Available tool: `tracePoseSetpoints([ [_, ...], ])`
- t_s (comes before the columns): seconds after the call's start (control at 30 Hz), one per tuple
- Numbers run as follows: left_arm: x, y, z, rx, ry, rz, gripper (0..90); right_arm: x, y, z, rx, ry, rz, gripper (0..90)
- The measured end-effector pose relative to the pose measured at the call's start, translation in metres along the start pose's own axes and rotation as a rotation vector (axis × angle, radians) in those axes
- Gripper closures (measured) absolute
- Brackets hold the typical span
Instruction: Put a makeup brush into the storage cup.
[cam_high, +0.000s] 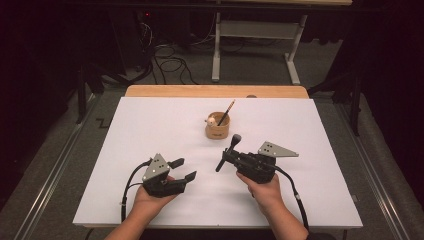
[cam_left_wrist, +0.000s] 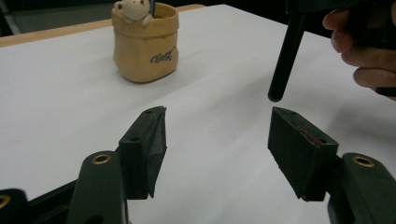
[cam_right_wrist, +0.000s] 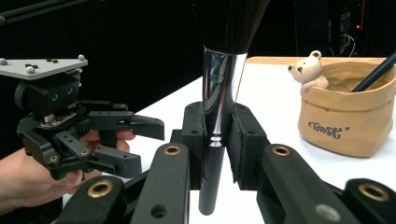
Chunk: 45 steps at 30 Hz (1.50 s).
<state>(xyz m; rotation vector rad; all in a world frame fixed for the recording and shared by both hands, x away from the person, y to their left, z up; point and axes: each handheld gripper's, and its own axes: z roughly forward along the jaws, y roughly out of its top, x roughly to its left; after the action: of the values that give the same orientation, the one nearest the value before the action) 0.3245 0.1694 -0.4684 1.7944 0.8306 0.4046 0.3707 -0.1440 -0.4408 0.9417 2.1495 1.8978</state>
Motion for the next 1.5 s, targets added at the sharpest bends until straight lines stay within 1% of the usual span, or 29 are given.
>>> tracePoseSetpoints([
  [0.1, 0.003, -0.003, -0.003, -0.009, 0.008, -0.006, 37.6, 0.0, 0.0, 0.0, 0.006, -0.009, -0.006, 79.0],
  [0.2, 0.004, -0.004, -0.004, -0.016, 0.012, 0.001, 37.4, -0.001, 0.0, 0.0, 0.004, -0.014, -0.021, 79.0],
  [0.3, 0.003, -0.005, -0.003, -0.018, 0.01, 0.006, 36.3, -0.002, 0.0, -0.001, 0.006, -0.025, -0.023, 79.0],
  [0.37, 0.004, -0.006, -0.003, -0.019, 0.002, 0.0, 35.5, -0.004, 0.0, -0.001, 0.007, -0.03, -0.023, 79.0],
  [0.5, 0.005, -0.008, -0.002, -0.018, 0.001, -0.009, 34.1, -0.005, 0.0, -0.002, 0.01, -0.045, -0.034, 79.0],
  [0.63, 0.005, -0.01, -0.002, -0.022, 0.005, -0.009, 32.0, -0.007, 0.0, -0.002, 0.013, -0.064, -0.067, 79.0],
  [0.73, 0.006, -0.01, -0.003, -0.034, 0.003, -0.03, 30.4, -0.009, 0.001, -0.003, 0.011, -0.081, -0.065, 79.0],
  [0.9, 0.005, -0.012, -0.003, -0.029, 0.017, -0.026, 23.6, -0.011, 0.002, -0.005, 0.012, -0.102, -0.088, 79.0],
  [0.93, 0.005, -0.011, -0.003, -0.031, 0.022, -0.026, 20.7, -0.011, 0.002, -0.005, 0.013, -0.103, -0.086, 79.0],
  [1.0, 0.005, -0.011, -0.003, -0.035, 0.024, -0.027, 18.3, -0.012, 0.003, -0.005, 0.012, -0.109, -0.093, 78.9],
  [1.07, 0.005, -0.012, -0.003, -0.036, 0.036, -0.019, 15.9, -0.012, 0.003, -0.006, 0.011, -0.111, -0.093, 78.9],
  [1.13, 0.005, -0.012, -0.002, -0.033, 0.039, -0.022, 13.0, -0.013, 0.003, -0.006, 0.011, -0.118, -0.092, 78.8],
  [1.27, 0.005, -0.011, -0.002, -0.036, 0.029, -0.032, 7.9, -0.015, 0.003, -0.007, 0.016, -0.134, -0.093, 78.8],
  [1.43, 0.004, -0.011, -0.002, -0.039, 0.025, -0.026, 6.2, -0.019, 0.006, -0.007, 0.01, -0.151, -0.095, 78.8],
  [1.5, 0.004, -0.011, -0.002, -0.039, 0.027, -0.025, 4.9, -0.021, 0.008, -0.008, 0.009, -0.167, -0.097, 78.8],
])
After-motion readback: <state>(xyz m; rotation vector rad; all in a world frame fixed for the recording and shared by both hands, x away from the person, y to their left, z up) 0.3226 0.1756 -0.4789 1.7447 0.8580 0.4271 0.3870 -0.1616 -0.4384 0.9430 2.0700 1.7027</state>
